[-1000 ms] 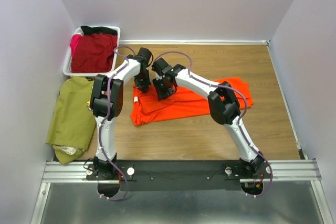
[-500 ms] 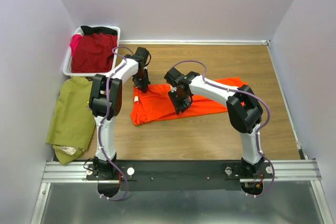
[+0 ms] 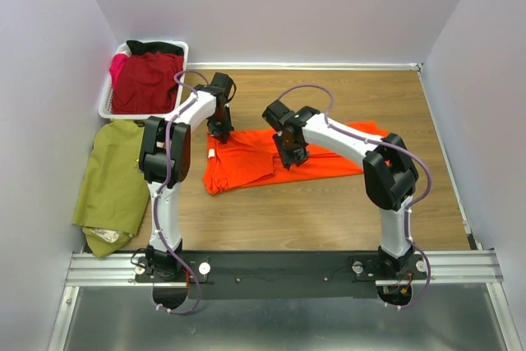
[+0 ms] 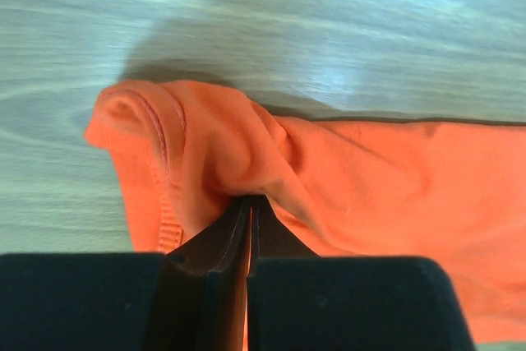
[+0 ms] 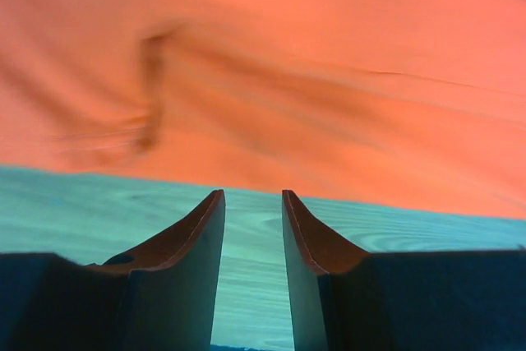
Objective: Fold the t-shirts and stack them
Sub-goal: Rotate the tshirt 90 degrees
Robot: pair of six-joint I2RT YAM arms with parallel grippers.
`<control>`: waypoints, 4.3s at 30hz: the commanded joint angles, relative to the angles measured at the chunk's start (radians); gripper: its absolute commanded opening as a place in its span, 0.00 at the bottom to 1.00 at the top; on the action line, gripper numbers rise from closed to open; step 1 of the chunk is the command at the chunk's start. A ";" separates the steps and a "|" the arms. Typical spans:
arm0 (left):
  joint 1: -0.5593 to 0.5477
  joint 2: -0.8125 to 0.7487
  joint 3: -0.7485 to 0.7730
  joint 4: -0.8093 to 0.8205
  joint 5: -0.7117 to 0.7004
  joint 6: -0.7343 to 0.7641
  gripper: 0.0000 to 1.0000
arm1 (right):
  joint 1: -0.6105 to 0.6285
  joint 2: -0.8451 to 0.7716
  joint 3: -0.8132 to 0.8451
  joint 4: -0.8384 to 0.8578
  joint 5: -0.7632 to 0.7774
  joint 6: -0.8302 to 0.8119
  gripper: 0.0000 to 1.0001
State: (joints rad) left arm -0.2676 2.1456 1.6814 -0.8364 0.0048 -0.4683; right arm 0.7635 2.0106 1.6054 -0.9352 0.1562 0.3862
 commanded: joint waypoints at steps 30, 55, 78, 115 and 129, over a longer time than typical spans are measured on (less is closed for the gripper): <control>-0.139 -0.076 -0.187 0.028 0.003 -0.043 0.07 | -0.504 0.183 0.231 0.032 0.063 0.017 0.43; 0.045 0.459 0.594 0.045 0.219 -0.104 0.07 | -0.517 -0.038 0.090 0.053 0.102 -0.069 0.44; 0.111 0.330 0.568 0.852 0.548 -0.190 0.31 | -0.509 -0.039 -0.315 0.159 -0.183 -0.058 0.46; -0.057 0.237 0.492 0.369 0.123 0.040 0.31 | -0.059 -0.240 -0.196 0.079 -0.117 -0.041 0.45; -0.134 0.139 0.284 0.241 0.021 -0.072 0.30 | -0.140 -0.188 -0.176 0.078 0.200 0.014 0.47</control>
State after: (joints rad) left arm -0.4080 2.3817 2.0624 -0.5346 0.1112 -0.5087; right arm 0.6857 1.7798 1.4525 -0.8398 0.2630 0.3626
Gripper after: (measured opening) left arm 0.299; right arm 0.473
